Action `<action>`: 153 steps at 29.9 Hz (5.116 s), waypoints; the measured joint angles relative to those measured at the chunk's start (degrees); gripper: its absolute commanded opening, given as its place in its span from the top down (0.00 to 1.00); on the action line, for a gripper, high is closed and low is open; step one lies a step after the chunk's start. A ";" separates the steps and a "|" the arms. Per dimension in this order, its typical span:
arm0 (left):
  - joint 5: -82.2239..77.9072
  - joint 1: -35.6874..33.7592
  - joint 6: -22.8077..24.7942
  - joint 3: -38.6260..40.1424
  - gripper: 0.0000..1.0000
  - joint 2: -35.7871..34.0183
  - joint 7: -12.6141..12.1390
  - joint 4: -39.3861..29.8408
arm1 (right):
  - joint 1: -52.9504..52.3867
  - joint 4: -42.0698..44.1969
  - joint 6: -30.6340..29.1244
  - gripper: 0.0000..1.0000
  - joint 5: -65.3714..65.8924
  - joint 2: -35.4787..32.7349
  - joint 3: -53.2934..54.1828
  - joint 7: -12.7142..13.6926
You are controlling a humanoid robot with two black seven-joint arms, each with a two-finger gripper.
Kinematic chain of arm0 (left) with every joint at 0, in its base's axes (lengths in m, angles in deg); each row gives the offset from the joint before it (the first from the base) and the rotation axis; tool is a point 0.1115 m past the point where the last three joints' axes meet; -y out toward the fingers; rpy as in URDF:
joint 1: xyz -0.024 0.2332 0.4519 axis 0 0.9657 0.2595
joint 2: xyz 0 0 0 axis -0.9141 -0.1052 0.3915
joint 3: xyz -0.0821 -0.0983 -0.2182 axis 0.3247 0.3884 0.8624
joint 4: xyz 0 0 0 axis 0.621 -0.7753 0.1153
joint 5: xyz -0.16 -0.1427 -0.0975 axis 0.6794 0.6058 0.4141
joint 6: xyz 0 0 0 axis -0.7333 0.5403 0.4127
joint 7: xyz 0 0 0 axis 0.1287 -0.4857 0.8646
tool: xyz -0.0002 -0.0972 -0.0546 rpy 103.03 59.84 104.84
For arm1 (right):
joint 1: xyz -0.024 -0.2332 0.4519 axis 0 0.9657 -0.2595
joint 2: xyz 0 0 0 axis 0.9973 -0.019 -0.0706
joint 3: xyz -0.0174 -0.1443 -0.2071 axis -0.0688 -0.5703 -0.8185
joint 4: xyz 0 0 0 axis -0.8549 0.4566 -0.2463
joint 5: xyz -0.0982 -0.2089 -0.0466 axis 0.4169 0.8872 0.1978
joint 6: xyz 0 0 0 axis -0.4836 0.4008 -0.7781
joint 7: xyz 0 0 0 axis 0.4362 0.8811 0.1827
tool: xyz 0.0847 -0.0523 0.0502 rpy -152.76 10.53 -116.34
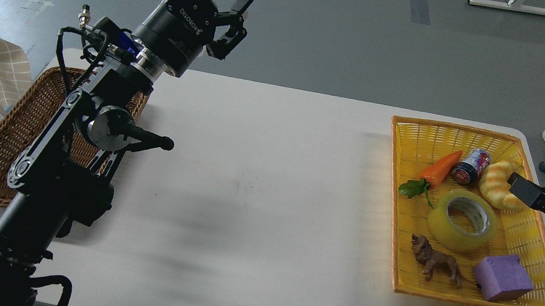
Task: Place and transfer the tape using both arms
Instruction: 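Lower the right gripper toward the yellow tape roll in the tray, then insert the right gripper into the tape roll's hole and grip it, then lift the tape roll out of the tray and carry it toward table center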
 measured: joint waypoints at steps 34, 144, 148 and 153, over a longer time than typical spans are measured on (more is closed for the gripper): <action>-0.01 0.19 -0.13 0.29 0.02 -0.35 -0.01 0.11 | -0.51 3.30 0.00 0.27 6.70 1.24 -8.73 -0.13; 0.17 1.63 -0.74 2.96 0.02 -1.83 0.10 0.01 | -36.28 18.57 0.00 0.95 10.86 34.13 -43.87 2.07; 0.09 1.66 -0.74 2.97 0.02 -1.82 0.10 0.01 | -35.51 18.64 0.00 0.95 10.86 34.15 -44.59 2.07; 0.09 1.68 -0.74 2.97 0.02 -1.83 0.10 0.01 | -35.31 18.64 0.00 0.95 10.86 34.14 -44.64 2.11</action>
